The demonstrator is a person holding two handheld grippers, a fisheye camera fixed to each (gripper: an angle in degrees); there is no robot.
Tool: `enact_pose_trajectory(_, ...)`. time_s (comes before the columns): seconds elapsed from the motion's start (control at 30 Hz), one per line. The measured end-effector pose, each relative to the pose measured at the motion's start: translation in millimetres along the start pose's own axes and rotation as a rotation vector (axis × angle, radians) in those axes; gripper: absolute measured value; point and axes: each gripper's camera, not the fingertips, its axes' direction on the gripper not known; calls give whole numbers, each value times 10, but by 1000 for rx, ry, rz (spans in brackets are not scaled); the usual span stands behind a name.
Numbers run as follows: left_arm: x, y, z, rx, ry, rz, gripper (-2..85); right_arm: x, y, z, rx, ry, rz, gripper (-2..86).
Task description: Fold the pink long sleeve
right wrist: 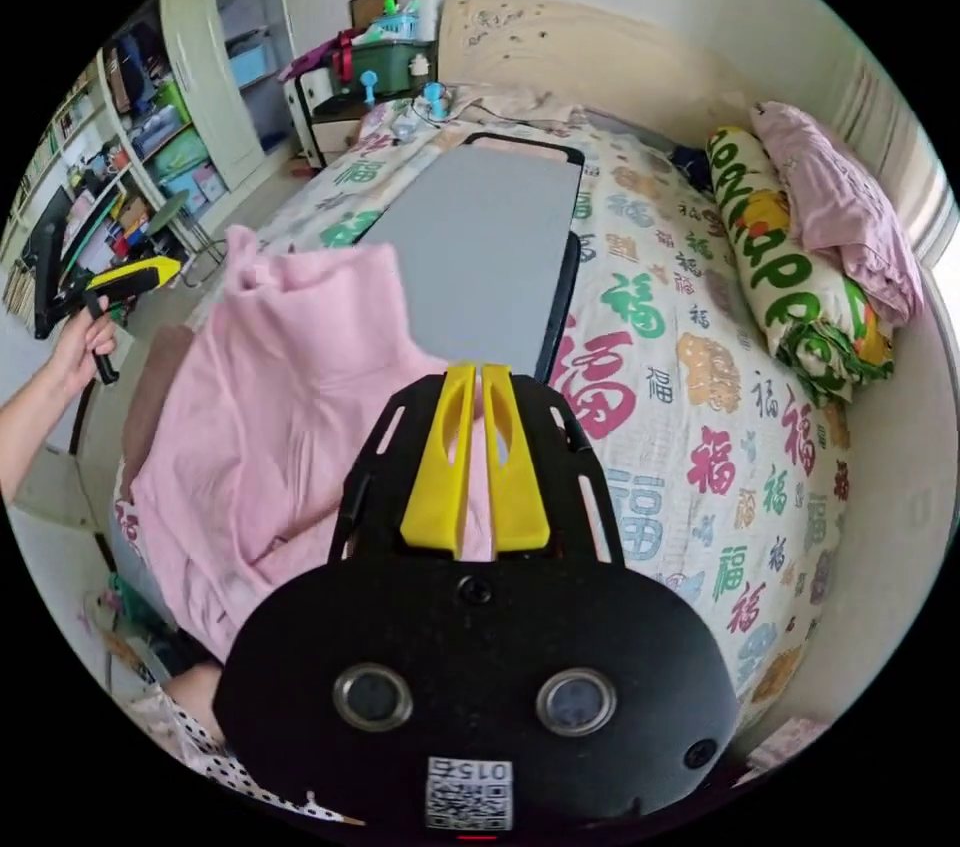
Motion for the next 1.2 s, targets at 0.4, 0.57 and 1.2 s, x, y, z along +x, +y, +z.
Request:
enact_pose_trajectory(0.4,1035,2224,-183,-213,203,-40,87,-80,2297,151,-421,-476,72,109)
enact_pose_trajectory(0.57,1731,2568,-82,-308,317,-8,103,-29,2755,134,-541,-533,122,98)
enact_pose_trajectory(1.2,2099,2296,-741,-223,-118,-203,72,-199,1982,-554,-337,-1247,145,47)
